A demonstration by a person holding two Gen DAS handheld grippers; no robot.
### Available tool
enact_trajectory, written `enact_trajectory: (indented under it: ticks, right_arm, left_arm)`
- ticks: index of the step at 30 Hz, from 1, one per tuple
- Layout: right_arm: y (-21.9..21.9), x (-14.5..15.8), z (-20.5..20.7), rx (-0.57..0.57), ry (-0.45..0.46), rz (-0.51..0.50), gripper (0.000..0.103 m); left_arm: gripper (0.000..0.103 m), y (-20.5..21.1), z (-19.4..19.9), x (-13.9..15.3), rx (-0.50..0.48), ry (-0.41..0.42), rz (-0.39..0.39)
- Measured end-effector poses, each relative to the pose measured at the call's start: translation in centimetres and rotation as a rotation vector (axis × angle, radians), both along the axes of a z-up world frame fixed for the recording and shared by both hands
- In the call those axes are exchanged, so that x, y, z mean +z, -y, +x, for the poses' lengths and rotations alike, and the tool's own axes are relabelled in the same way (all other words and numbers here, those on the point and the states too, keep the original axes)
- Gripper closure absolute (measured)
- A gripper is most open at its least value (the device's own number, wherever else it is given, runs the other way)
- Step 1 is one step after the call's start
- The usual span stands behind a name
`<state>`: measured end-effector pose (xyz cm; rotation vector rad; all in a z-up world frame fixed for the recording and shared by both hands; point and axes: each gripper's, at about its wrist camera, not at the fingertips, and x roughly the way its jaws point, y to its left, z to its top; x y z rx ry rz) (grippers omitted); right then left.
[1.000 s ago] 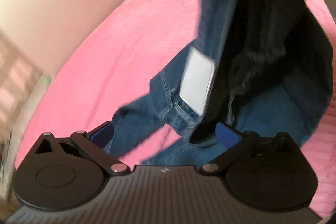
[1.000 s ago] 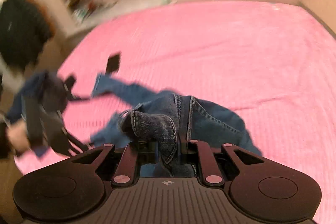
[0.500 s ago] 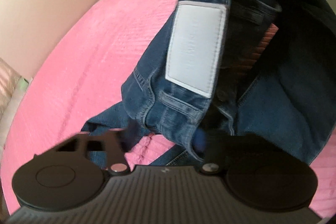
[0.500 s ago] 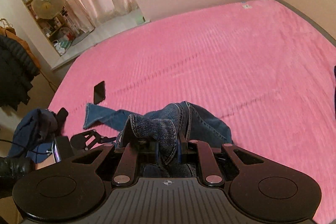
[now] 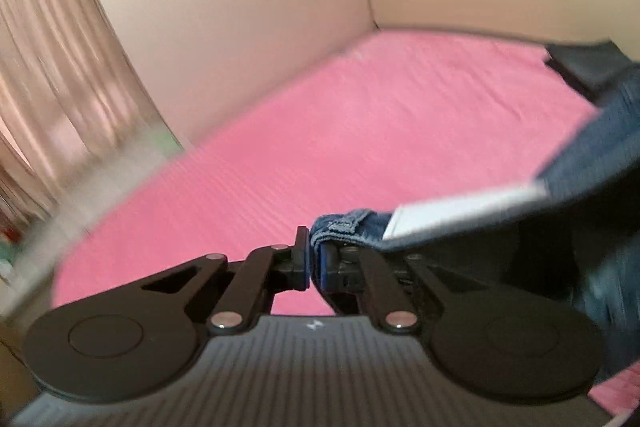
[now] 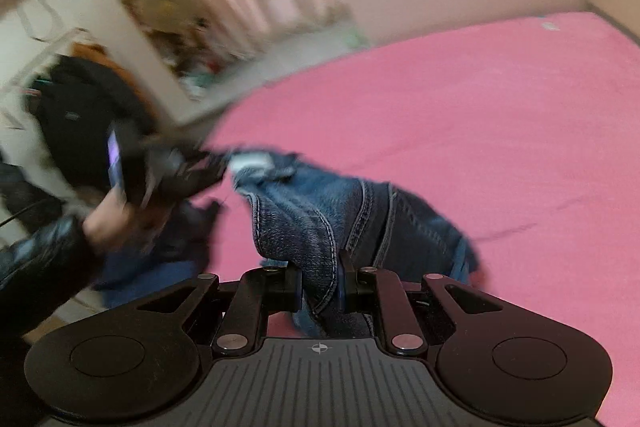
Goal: Fold clothes
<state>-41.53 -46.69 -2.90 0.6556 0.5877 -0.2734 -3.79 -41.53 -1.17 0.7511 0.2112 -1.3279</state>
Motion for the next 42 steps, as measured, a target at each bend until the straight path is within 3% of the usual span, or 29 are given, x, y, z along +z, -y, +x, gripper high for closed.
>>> enact_trajectory:
  ticks: [2, 6, 9, 12, 16, 21, 24, 31, 33, 34, 35, 36, 37, 38, 39, 42]
  right_arm:
    - [-1.9, 1.3, 0.4, -0.007, 0.085, 0.035, 0.089]
    - [-2.8, 3.5, -2.3, -0.135, 0.275, 0.109, 0.089]
    - [-1.7, 4.3, -6.2, -0.241, 0.360, 0.130, 0.090]
    - [1.2, 2.8, -12.0, -0.393, 0.398, 0.158, 0.090]
    - [6.6, -2.3, -20.8, -0.604, 0.373, 0.225, 0.090]
    - [15.9, -12.2, -31.7, -0.808, 0.259, 0.352, 0.090]
    - [21.3, -17.6, -37.7, -0.907, 0.234, 0.423, 0.090]
    - [29.6, -25.9, -45.8, -1.049, 0.176, 0.489, 0.089]
    - [30.9, -28.7, -46.6, -1.059, 0.137, 0.506, 0.089]
    - [31.6, -29.9, -46.8, -1.060, 0.114, 0.519, 0.089]
    - [31.2, -31.0, -46.6, -1.066, 0.084, 0.526, 0.089]
    - [31.6, -31.4, -46.4, -1.080, 0.024, 0.501, 0.086]
    - [32.0, -31.7, -46.1, -1.093, -0.036, 0.476, 0.069]
    - [32.3, -32.0, -45.9, -1.103, -0.093, 0.446, 0.063]
    - [32.2, -31.2, -45.5, -1.101, -0.127, 0.381, 0.051]
    - [31.6, -28.3, -42.8, -1.018, -0.195, 0.196, 0.047]
  left_arm:
    - [0.099, -0.1, 0.2, 5.4, -0.021, 0.052, -0.040]
    - [0.099, 2.5, -3.6, 13.3, -0.110, 0.131, -0.094]
    - [0.099, 5.6, -8.6, 16.0, -0.196, 0.140, -0.088]
    - [0.099, 11.4, -14.8, 15.1, -0.291, 0.136, -0.038]
    - [0.099, 20.7, -25.0, 8.6, -0.395, 0.090, 0.100]
    - [0.099, 33.1, -38.1, -4.0, -0.470, 0.061, 0.311]
    - [0.099, 38.5, -43.3, -11.0, -0.500, 0.067, 0.414]
    - [0.098, 49.2, -52.5, -19.7, -0.536, 0.021, 0.551]
    - [0.088, 51.3, -53.6, -22.0, -0.537, -0.043, 0.594]
    - [0.080, 51.9, -53.4, -22.3, -0.531, -0.110, 0.600]
    - [0.065, 52.1, -53.0, -22.3, -0.525, -0.172, 0.597]
    - [0.063, 52.3, -52.5, -22.1, -0.520, -0.229, 0.592]
    - [0.063, 52.0, -51.4, -21.7, -0.513, -0.269, 0.574]
    - [0.058, 51.6, -50.1, -21.1, -0.505, -0.302, 0.551]
    - [0.053, 51.2, -48.8, -20.6, -0.497, -0.334, 0.527]
    - [0.051, 49.1, -43.2, -20.0, -0.395, -0.409, 0.511]
